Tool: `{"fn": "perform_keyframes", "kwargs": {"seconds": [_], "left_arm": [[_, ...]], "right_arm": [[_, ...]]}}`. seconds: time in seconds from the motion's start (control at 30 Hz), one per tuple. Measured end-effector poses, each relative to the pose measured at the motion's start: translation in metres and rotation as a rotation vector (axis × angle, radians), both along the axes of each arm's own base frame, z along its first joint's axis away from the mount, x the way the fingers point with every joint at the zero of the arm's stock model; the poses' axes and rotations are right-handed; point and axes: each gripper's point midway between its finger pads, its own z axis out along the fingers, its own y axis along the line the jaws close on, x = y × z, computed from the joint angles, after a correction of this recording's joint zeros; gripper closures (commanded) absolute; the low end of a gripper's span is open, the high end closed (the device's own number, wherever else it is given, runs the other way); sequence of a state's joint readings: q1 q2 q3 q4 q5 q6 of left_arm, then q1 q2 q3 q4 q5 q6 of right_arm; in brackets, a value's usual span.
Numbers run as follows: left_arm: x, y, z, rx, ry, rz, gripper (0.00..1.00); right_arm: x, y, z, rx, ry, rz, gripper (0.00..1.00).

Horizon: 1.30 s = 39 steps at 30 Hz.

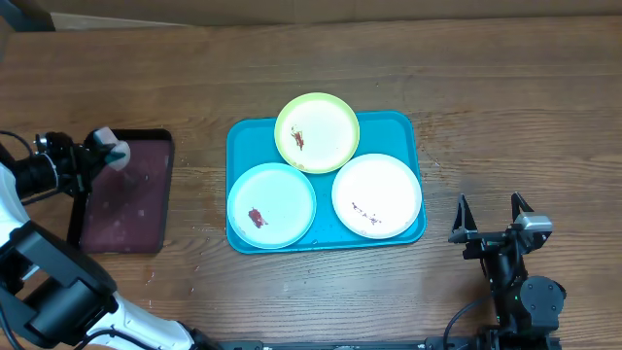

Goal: Clean dirty plates on tray and stack at the side

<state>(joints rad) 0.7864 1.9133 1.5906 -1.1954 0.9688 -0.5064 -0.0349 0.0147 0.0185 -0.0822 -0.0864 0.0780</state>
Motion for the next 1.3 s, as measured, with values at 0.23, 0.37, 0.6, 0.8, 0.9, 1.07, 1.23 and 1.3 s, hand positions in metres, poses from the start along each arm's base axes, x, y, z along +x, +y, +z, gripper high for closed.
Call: {"fn": "perform_keyframes", "kwargs": {"seconds": [0.23,0.37,0.6,0.8,0.9,1.07,1.23,1.3], "left_arm": [[-0.008,0.018,0.018,-0.109,-0.064,0.083,0.96],[-0.017,0.018,0.021,-0.183,-0.032,0.121,0.96],[-0.016,0.013,0.031,-0.263,-0.043,0.136,0.96],[-0.015,0.013,0.033,-0.271,-0.047,0.137,0.96],[-0.015,0.013,0.032,-0.269,-0.046,0.137,0.96],[-0.016,0.013,0.030,-0.257,-0.036,0.138,0.96],[-0.017,0.015,0.026,-0.234,-0.025,0.138,0.96],[-0.016,0.016,0.025,-0.228,-0.026,0.137,0.96]], "right_arm": [[0.000,0.000,0.000,0.000,0.001,0.000,0.00],[0.000,0.000,0.000,0.000,0.000,0.000,0.00],[0.000,0.000,0.000,0.000,0.001,0.000,0.00],[0.000,0.000,0.000,0.000,0.000,0.000,0.00],[0.000,0.000,0.000,0.000,0.000,0.000,0.00],[0.000,0.000,0.000,0.000,0.000,0.000,0.00],[0.000,0.000,0.000,0.000,0.000,0.000,0.00],[0.000,0.000,0.000,0.000,0.000,0.000,0.00]]}}
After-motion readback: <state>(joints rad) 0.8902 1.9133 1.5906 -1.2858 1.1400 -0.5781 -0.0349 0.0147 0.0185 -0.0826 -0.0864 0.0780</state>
